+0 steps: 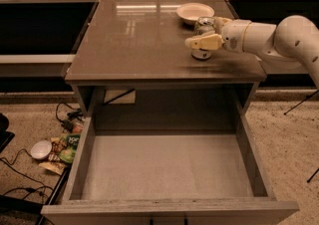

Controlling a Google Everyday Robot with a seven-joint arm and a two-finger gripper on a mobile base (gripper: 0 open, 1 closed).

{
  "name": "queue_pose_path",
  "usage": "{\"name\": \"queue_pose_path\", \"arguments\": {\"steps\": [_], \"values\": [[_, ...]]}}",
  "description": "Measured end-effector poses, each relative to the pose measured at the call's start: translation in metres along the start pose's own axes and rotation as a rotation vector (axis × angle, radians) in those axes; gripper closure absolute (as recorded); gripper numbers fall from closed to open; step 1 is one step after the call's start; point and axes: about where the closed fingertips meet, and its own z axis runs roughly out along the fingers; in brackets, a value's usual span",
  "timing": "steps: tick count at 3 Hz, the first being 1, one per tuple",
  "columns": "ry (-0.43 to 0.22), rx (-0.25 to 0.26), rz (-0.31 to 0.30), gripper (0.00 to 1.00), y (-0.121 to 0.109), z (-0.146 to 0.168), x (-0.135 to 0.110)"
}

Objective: Place 7up can into top drawer

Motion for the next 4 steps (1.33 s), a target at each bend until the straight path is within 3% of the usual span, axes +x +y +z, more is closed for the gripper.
{"name": "queue_pose_path", "arguments": {"steps": [1,2,3,4], "values": [[-0.032,0.024,0.037,0.41,-0.005,0.0,0.012],[-0.04,0.059,0.043,0.63,-0.005,-0.016,0.008],[-0.002,0.125,-0.007,0.95,0.03,-0.068,-0.026],[0.043,0.094,-0.069,1.0,0.101,-0.087,-0.067]]}}
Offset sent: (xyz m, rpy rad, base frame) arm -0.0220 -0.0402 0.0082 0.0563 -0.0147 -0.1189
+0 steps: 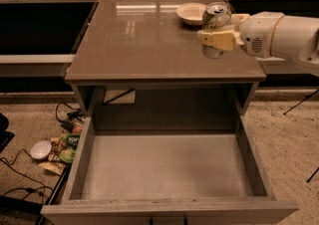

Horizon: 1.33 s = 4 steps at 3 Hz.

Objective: Place 7up can into top drawer

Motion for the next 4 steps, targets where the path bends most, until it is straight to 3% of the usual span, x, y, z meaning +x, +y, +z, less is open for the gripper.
{"name": "queue_pose_path", "arguments": {"steps": [1,2,4], "values": [[0.009,-0.08,-0.049,1.0,0.065,0.008,-0.016],[-0.006,-0.17,-0.058,1.0,0.122,0.045,0.01],[-0.077,-0.277,-0.026,1.0,0.169,0.106,0.083]]}}
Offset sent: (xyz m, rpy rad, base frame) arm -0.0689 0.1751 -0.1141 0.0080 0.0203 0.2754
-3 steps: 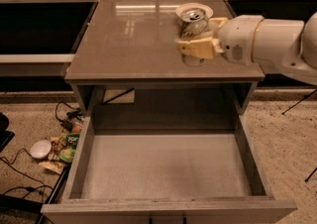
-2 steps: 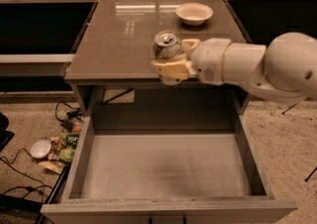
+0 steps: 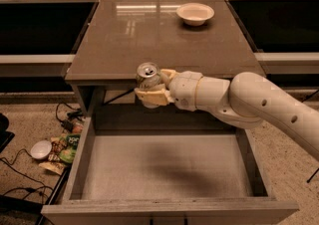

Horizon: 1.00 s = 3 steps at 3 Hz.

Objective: Place 7up can into top drawer

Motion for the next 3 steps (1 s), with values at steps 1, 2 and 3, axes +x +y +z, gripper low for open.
{"name": "queue_pose_path", "arguments": {"steps": [1,2,3], "values": [[0.0,0.0,0.0,1.0,0.0,0.0,0.0],[-0.009,-0.007,0.032,1.0,0.002,-0.004,0.023],[-0.029,-0.063,0.105,1.0,0.017,-0.013,0.083]]}}
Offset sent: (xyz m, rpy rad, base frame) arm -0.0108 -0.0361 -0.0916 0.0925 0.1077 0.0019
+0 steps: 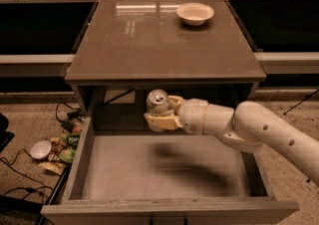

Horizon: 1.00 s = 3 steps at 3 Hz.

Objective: Place 7up can into top drawer

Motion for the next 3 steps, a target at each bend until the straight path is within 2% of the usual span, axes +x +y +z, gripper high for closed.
{"name": "queue_pose_path", "arguments": {"steps": [2,3], "values": [[-0.013,-0.135,0.072,1.0,0.019,0.01,0.085],[-0.015,-0.138,0.075,0.82,0.021,0.011,0.085]]}}
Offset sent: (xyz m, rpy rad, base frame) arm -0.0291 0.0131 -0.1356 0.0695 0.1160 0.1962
